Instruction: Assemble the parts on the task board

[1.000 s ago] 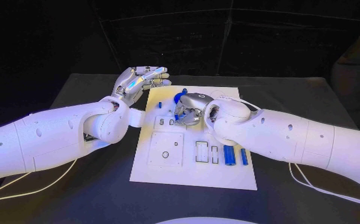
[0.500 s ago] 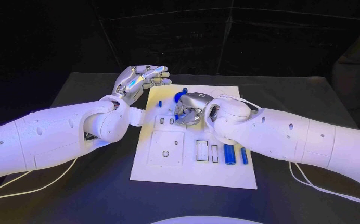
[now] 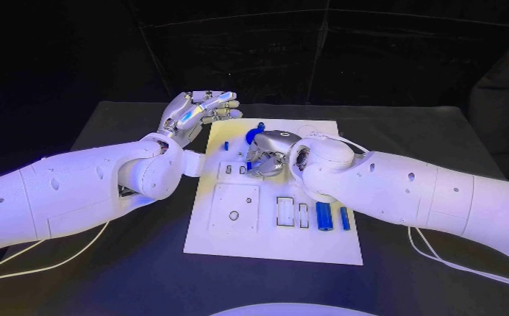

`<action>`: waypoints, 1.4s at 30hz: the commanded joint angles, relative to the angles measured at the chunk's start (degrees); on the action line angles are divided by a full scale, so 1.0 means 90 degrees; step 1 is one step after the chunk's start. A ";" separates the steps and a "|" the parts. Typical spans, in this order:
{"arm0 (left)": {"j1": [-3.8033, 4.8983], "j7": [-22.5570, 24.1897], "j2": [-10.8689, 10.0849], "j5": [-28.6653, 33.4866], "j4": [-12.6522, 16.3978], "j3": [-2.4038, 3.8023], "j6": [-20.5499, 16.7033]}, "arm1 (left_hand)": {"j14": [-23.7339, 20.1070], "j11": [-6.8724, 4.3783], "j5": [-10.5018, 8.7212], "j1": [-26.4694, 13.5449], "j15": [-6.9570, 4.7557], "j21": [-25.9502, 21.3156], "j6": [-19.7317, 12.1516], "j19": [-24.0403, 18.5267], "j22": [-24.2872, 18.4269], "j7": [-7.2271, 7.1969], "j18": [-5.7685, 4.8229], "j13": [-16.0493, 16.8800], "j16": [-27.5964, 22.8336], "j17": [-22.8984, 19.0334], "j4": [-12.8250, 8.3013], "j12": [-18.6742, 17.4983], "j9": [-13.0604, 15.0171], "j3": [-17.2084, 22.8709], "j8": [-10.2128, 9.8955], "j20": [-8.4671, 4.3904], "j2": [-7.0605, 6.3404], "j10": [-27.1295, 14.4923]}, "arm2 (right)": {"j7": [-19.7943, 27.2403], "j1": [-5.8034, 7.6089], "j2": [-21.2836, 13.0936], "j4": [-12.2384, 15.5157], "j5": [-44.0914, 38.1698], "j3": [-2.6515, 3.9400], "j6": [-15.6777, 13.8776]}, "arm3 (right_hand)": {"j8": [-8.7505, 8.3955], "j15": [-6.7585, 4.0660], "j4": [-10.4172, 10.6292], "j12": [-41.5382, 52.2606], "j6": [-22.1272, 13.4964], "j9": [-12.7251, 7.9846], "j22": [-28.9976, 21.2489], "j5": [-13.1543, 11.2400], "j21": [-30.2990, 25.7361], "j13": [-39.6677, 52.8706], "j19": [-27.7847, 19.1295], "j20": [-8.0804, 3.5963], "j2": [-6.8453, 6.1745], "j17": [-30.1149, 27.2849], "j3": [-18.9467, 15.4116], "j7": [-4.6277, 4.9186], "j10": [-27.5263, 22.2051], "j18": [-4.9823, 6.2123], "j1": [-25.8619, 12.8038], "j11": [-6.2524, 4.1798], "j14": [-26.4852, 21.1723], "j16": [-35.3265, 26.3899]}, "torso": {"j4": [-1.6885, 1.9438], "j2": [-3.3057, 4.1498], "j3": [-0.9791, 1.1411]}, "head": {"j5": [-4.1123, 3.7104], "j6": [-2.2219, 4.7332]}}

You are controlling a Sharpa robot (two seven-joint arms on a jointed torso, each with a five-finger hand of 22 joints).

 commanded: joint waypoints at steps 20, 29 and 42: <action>0.0011 0.0203 0.0015 -0.0008 -0.0017 0.0006 0.0039 | 0.0020 0.0035 0.0024 -0.0030 0.0029 -0.0033 0.0016 0.0024 -0.0006 0.0024 0.0092 -0.0010 -0.0026 -0.0009 -0.0034 -0.0022 -0.0010 -0.0013 -0.0020 0.0003 0.0037 -0.0011 | -0.0161 -0.0035 -0.0004 -0.0009 -0.0033 -0.0032 0.0022 | -0.0267 0.0135 0.0146 -0.0262 -0.0505 -0.0101 0.0966 -0.0124 -0.0097 0.0034 0.0142 0.0130 -0.0154 0.0568 -0.0101 0.0166 -0.0243 0.0022 -0.0200 0.0150 0.0426 -0.0072 | -0.0001 0.0000 -0.0002 | -0.0019 -0.0001; 0.0011 0.0202 0.0013 -0.0008 -0.0018 0.0006 0.0039 | 0.0020 0.0035 0.0024 -0.0030 0.0029 -0.0033 0.0016 0.0024 -0.0006 0.0024 0.0092 -0.0010 -0.0026 -0.0009 -0.0034 -0.0022 -0.0010 -0.0013 -0.0020 0.0003 0.0037 -0.0011 | -0.0203 -0.0037 -0.0008 -0.0002 -0.0038 -0.0032 -0.0127 | -0.0282 0.0146 0.0196 -0.0313 -0.0566 -0.0102 0.0937 -0.0155 -0.0111 -0.0013 0.0121 0.0145 -0.0187 0.0538 -0.0166 0.0175 -0.0285 0.0029 -0.0251 0.0162 0.0419 -0.0089 | 0.0004 0.0001 -0.0001 | -0.0021 -0.0018; 0.0011 0.0206 0.0011 -0.0008 -0.0029 0.0006 0.0073 | 0.0036 0.0036 0.0023 -0.0039 0.0029 -0.0043 0.0026 0.0033 -0.0013 0.0024 0.0094 -0.0006 -0.0040 -0.0007 -0.0051 -0.0045 -0.0008 -0.0006 -0.0033 0.0005 0.0046 0.0001 | -0.0153 -0.0048 -0.0058 0.0110 -0.0056 -0.0032 -0.0724 | -0.0365 0.0195 0.0376 -0.0616 -0.0937 -0.0119 0.0764 -0.0116 -0.0196 -0.0307 -0.0005 0.0189 -0.0387 0.0371 -0.0536 0.0239 -0.0533 0.0069 -0.0382 0.0223 0.0377 -0.0192 | 0.0000 0.0000 -0.0001 | -0.0016 -0.0035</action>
